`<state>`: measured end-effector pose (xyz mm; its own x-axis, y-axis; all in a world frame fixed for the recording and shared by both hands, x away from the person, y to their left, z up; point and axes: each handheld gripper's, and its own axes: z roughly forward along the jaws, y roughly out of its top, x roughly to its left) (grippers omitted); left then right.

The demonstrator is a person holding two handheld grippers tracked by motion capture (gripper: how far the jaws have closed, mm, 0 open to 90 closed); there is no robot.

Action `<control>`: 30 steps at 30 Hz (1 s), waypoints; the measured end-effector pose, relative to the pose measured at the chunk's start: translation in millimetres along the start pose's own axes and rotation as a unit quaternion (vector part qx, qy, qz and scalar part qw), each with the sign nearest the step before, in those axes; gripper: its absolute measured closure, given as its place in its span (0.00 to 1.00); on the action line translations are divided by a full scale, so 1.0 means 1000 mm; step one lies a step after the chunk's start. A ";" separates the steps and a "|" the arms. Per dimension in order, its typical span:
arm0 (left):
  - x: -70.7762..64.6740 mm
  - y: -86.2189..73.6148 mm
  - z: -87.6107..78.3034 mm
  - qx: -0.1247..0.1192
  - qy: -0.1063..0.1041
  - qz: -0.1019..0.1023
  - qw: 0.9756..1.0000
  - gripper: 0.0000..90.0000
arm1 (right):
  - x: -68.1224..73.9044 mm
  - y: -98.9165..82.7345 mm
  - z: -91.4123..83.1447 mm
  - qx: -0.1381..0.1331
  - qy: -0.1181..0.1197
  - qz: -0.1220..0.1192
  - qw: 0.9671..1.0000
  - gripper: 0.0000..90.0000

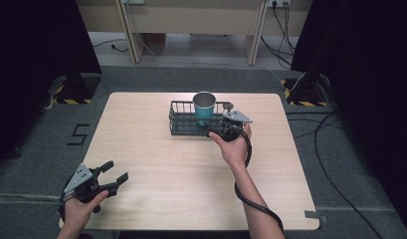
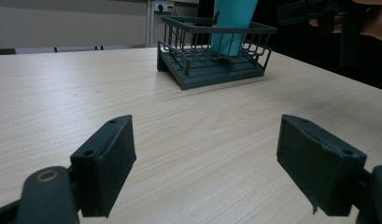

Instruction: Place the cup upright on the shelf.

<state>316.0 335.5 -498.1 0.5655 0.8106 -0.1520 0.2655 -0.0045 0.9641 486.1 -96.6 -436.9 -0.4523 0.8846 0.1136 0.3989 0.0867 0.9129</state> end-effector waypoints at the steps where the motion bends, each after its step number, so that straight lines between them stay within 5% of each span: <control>1: 0.000 0.000 0.000 0.000 0.000 0.000 1.000 0.21 | 0.000 -0.001 -0.002 0.002 0.000 0.000 1.000 0.16; 30: 0.000 0.000 0.000 0.001 0.002 0.000 1.000 0.21 | -0.012 -0.023 -0.040 0.008 -0.003 -0.013 1.000 0.16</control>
<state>316.2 335.4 -498.3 0.5629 0.8127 -0.1505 0.2668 -0.0063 0.9637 450.4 -127.7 -443.9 -0.4575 0.8849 0.0869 0.4002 0.1177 0.9088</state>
